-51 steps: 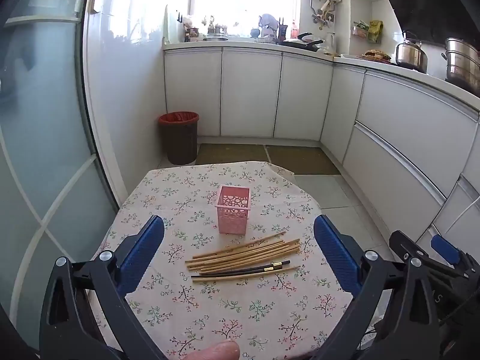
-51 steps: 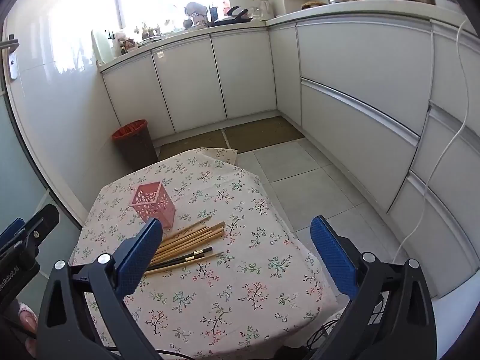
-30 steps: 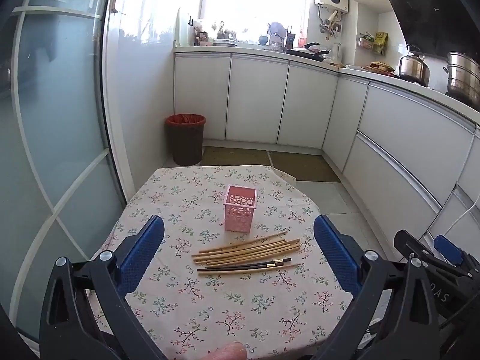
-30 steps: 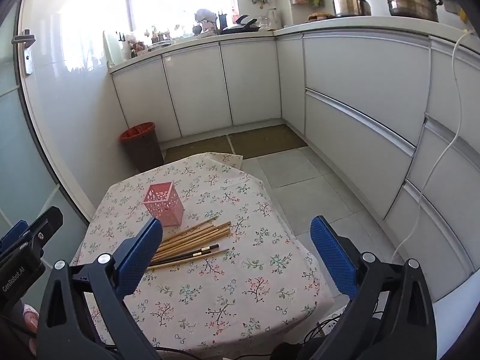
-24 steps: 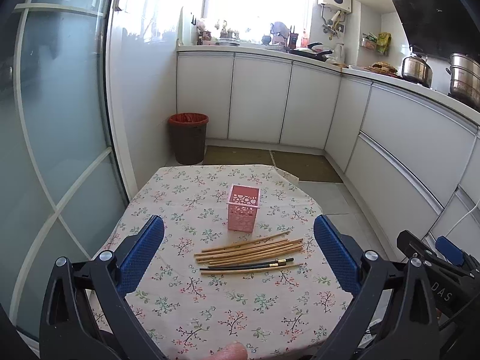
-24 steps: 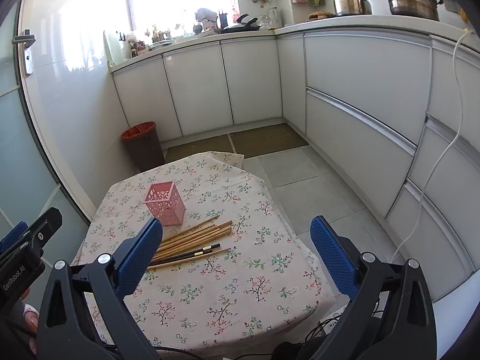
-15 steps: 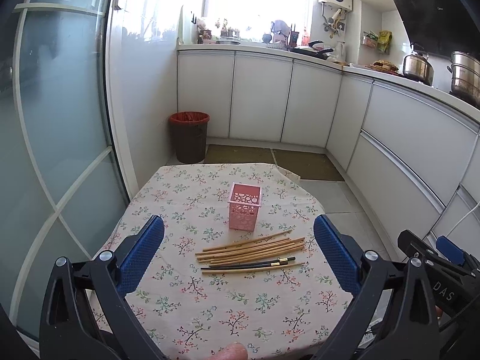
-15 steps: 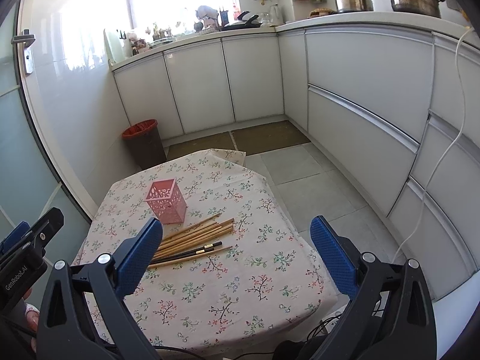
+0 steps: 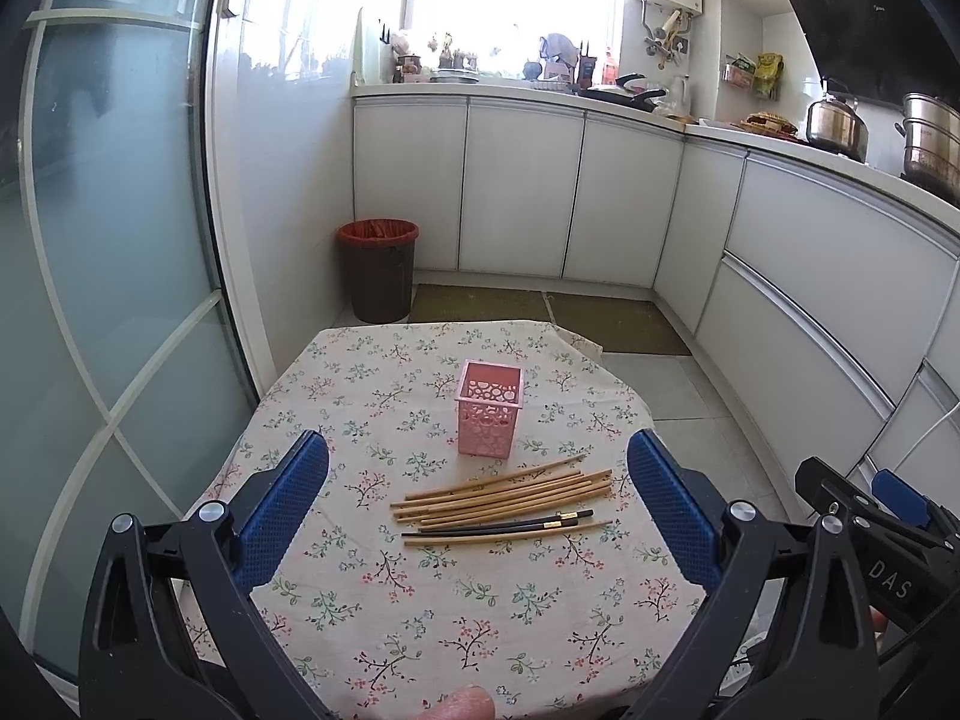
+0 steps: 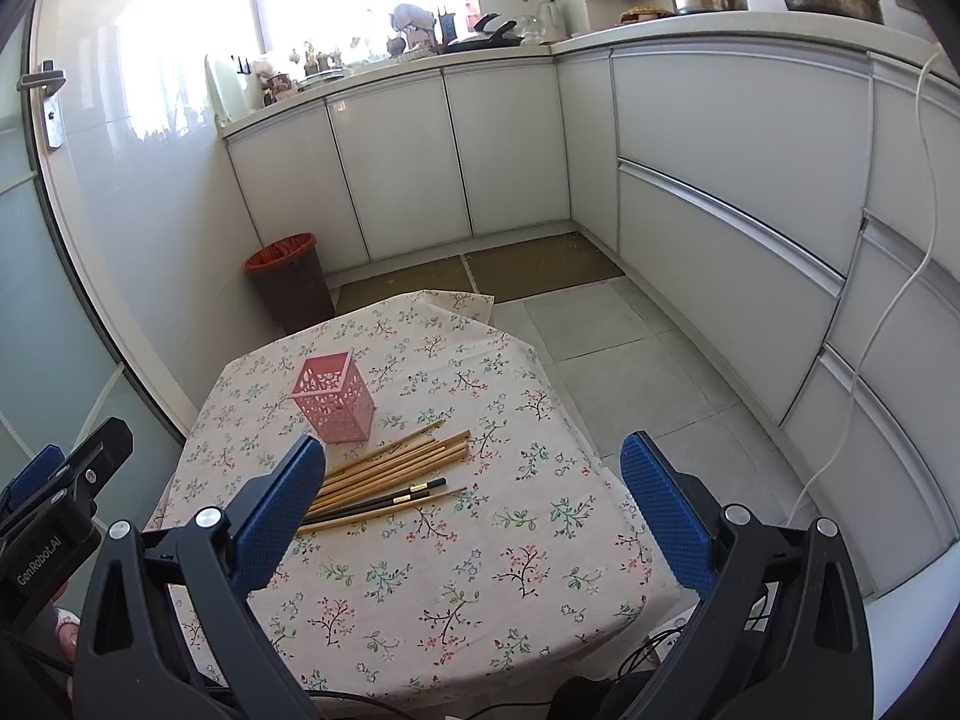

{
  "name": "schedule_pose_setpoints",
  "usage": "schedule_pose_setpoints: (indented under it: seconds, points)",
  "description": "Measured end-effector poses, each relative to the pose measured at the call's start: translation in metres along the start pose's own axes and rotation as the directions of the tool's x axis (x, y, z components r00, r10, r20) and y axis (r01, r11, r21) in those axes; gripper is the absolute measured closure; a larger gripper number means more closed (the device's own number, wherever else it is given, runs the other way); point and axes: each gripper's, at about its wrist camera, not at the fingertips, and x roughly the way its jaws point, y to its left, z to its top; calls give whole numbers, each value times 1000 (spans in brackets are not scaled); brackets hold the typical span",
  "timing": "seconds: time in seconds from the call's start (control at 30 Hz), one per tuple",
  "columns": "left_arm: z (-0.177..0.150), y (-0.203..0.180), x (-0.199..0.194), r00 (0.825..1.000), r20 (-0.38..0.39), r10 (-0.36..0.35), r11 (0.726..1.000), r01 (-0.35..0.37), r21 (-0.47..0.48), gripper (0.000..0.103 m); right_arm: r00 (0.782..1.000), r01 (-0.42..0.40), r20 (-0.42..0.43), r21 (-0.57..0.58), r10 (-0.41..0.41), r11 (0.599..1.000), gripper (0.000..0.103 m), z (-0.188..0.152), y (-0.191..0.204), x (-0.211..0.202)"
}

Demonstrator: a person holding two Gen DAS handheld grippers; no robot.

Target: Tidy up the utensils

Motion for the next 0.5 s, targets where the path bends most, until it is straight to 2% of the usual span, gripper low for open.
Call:
schedule_pose_setpoints:
  seconds: [0.5]
  points:
    - [-1,-4,0,1000,-1,-3,1000,3,5,7,1000,1,-4,4,-1,1000,7,-1,0,0]
